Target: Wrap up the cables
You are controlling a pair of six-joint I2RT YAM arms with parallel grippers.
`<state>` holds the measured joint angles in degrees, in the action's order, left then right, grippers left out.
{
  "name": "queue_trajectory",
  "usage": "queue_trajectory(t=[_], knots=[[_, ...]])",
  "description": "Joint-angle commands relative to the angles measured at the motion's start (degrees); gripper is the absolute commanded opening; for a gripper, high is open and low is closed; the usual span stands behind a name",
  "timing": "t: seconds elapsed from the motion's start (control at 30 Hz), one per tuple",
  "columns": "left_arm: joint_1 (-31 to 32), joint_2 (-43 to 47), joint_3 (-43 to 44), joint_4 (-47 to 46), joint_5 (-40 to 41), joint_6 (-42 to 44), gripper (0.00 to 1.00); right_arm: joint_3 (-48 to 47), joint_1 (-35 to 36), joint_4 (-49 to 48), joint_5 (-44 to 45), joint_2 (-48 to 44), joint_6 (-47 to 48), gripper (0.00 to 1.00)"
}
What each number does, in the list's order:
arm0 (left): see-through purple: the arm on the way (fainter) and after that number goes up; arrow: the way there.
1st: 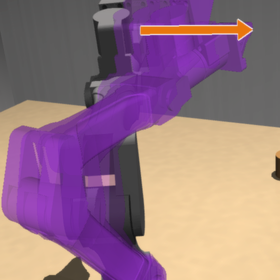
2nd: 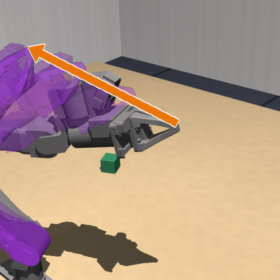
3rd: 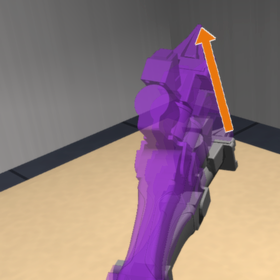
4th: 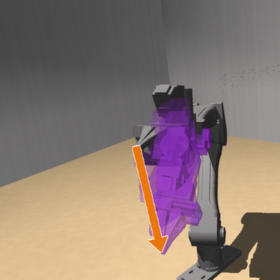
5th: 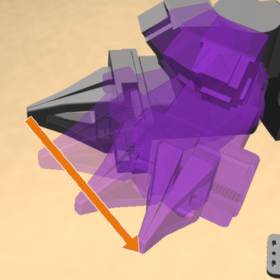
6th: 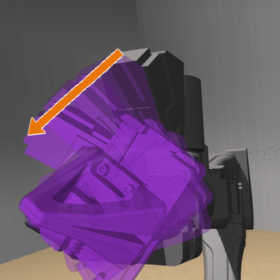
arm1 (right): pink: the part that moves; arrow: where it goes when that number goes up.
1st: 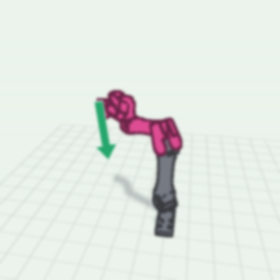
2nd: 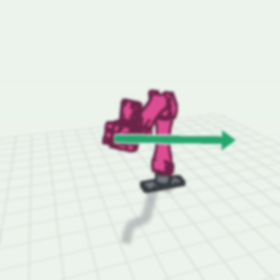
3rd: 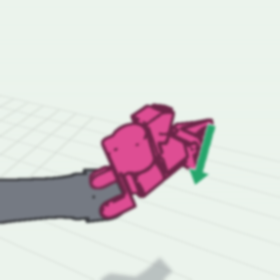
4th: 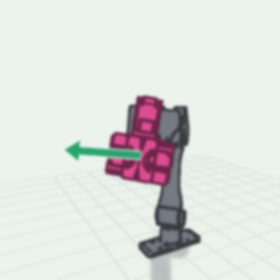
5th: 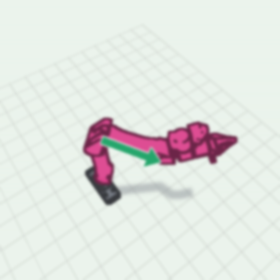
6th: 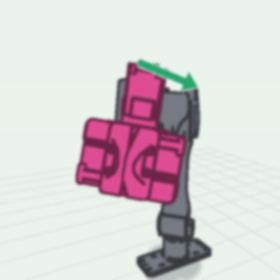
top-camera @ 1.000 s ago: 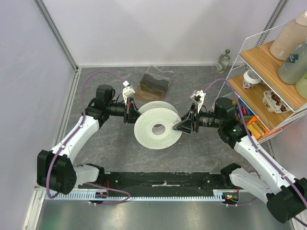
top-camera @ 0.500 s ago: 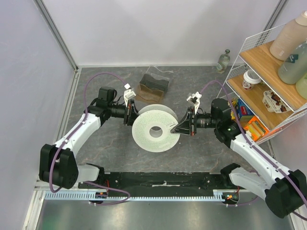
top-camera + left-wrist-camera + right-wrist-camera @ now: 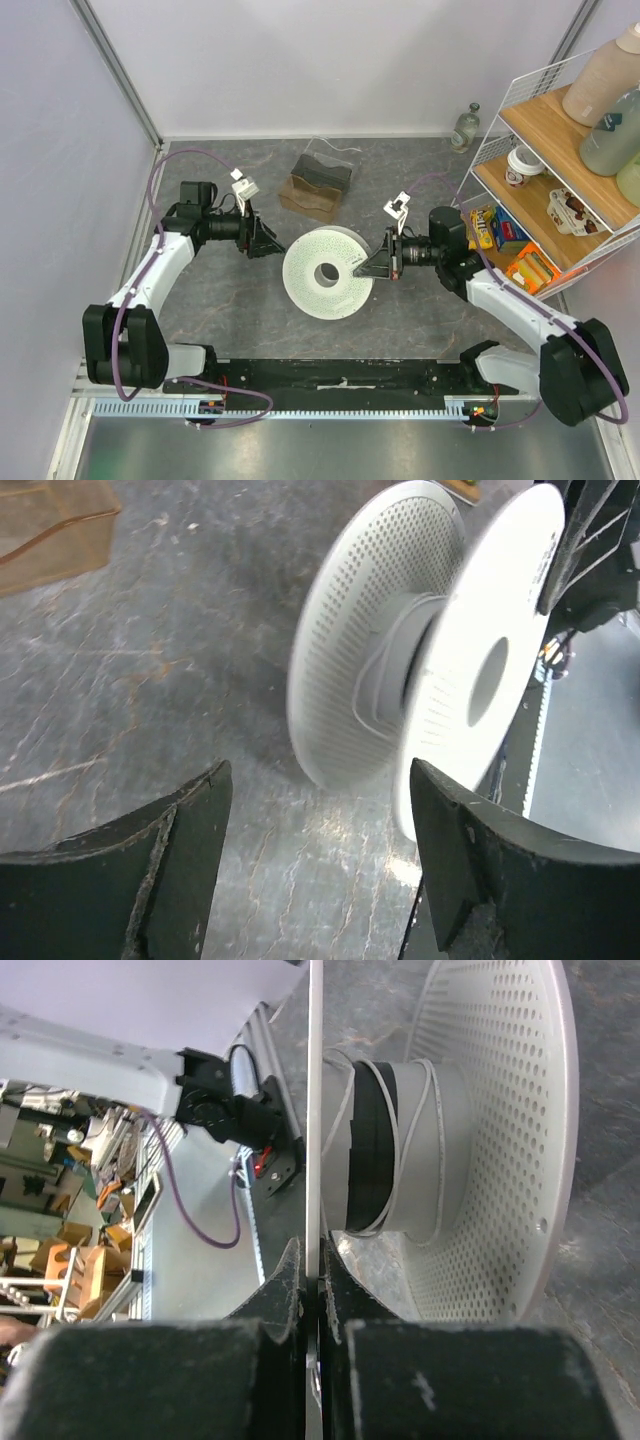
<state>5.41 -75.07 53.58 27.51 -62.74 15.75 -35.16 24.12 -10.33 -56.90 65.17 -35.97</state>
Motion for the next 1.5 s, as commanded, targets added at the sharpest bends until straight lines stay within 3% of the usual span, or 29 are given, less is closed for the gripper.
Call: queue_trajectory(t=[0.0, 0.17, 0.47, 0.87, 1.07, 1.3, 1.47], knots=[[-3.6, 1.2, 1.5, 1.6, 2.3, 3.2, 0.78, 0.4, -0.7, -8.5, 1.4, 4.3, -2.5, 0.00], [-7.1, 2.8, 1.4, 0.4, 1.4, 1.8, 0.79, -0.1, -0.8, -14.2, 1.2, 11.5, -4.9, 0.00], [-7.3, 5.5, 1.0, -0.1, -1.2, -1.0, 0.79, -2.9, -0.7, -18.9, 0.4, 23.1, -6.7, 0.00], [-7.3, 9.9, -2.8, -3.9, -2.1, -5.5, 0.79, -13.5, -2.8, -8.3, 1.3, 39.1, 1.8, 0.04], [-7.3, 11.3, -5.7, -6.5, -2.2, -7.5, 0.79, -19.0, -3.1, -0.8, 2.4, 45.3, 6.3, 0.13], [-7.3, 11.8, -6.6, -8.0, -1.8, -8.9, 0.80, -22.2, -4.5, 1.7, 2.9, 50.4, 7.8, 0.19], [-7.3, 12.0, -6.3, -7.3, -0.9, -9.6, 0.89, -23.3, -5.0, 8.2, 5.7, 49.6, 12.8, 0.45]])
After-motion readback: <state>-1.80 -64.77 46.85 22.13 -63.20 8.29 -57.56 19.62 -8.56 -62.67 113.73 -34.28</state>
